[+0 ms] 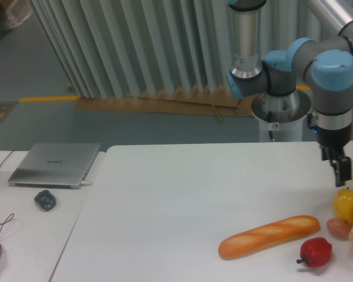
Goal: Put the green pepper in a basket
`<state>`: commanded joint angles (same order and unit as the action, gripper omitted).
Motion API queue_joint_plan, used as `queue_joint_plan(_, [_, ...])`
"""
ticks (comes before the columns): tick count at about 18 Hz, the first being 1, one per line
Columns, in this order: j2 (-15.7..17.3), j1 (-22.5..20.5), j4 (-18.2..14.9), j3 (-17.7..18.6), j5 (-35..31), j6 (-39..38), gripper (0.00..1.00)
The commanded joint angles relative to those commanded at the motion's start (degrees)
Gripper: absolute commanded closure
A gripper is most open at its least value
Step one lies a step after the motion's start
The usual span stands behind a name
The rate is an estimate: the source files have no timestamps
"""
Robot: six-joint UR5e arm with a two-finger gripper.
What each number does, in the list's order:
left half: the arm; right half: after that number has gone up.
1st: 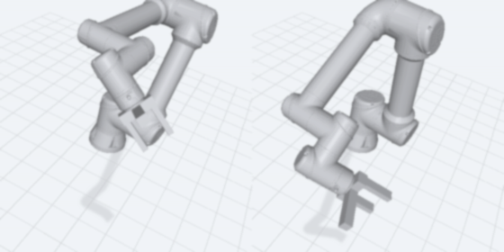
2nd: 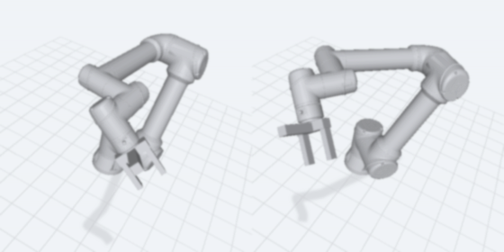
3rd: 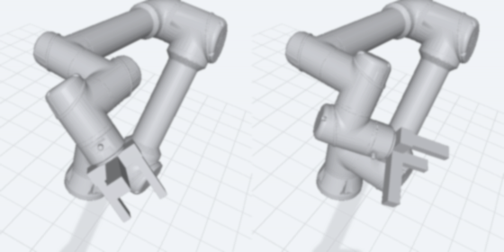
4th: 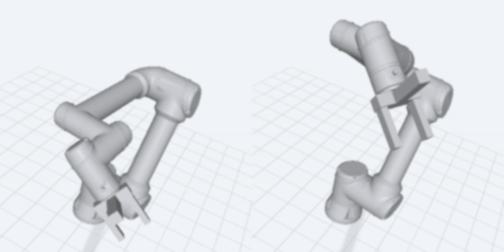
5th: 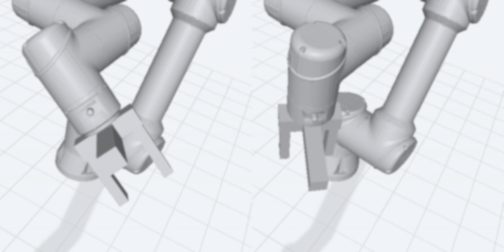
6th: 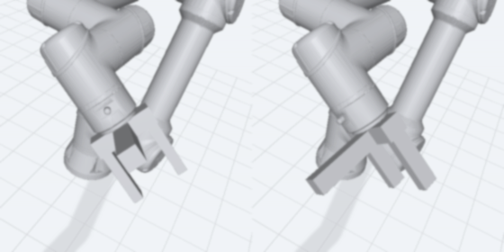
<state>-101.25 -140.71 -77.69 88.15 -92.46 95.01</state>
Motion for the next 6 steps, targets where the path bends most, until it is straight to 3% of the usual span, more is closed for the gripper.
queue_joint_plan(6, [1.93, 1.05, -3.25, 0.09, 0.0, 0.0, 0.0])
